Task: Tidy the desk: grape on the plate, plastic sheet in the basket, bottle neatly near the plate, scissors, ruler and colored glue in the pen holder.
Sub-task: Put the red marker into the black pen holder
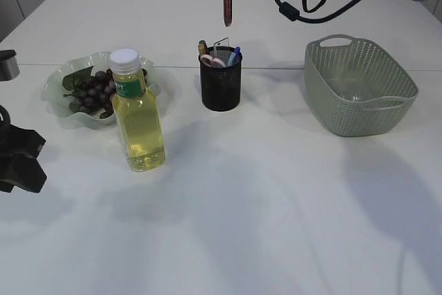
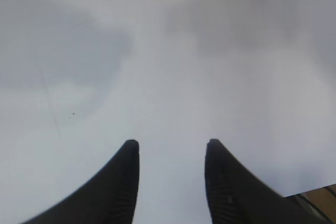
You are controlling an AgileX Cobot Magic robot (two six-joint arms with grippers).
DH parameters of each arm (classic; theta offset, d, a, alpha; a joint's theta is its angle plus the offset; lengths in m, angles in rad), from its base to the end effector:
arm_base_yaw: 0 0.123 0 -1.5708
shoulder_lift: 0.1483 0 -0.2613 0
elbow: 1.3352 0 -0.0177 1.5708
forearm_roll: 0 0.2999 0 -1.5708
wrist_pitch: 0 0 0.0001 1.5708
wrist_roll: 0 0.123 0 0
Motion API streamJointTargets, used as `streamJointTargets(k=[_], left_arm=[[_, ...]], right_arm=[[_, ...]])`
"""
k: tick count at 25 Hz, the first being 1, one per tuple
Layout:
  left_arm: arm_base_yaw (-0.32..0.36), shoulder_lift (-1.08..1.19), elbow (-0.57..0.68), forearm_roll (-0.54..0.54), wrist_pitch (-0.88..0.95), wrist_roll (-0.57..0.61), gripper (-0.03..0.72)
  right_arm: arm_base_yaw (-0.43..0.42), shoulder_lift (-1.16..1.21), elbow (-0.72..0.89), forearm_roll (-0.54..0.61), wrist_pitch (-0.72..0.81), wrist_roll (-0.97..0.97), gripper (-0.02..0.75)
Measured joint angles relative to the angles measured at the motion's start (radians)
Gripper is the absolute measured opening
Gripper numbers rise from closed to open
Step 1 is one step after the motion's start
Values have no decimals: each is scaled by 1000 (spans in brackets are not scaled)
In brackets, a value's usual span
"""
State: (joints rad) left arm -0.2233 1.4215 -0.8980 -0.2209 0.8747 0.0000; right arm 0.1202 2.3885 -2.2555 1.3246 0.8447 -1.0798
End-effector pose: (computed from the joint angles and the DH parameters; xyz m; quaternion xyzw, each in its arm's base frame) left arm 0.2992 -0.0892 0.1568 0.0511 0.9860 -0.1068 0.1176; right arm 0.5808 0.1601 0.2494 -0.2287 0.7442 0.3839 0.4964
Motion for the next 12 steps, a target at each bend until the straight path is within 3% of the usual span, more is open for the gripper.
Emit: streamJointTargets(k=[7, 12], left_arm=[[0, 0, 0, 8, 0, 0, 307], [0, 0, 0, 10, 0, 0, 307]], right_arm=[[0, 76, 0, 225, -34, -331, 92], [0, 120, 0, 280, -34, -460, 92]])
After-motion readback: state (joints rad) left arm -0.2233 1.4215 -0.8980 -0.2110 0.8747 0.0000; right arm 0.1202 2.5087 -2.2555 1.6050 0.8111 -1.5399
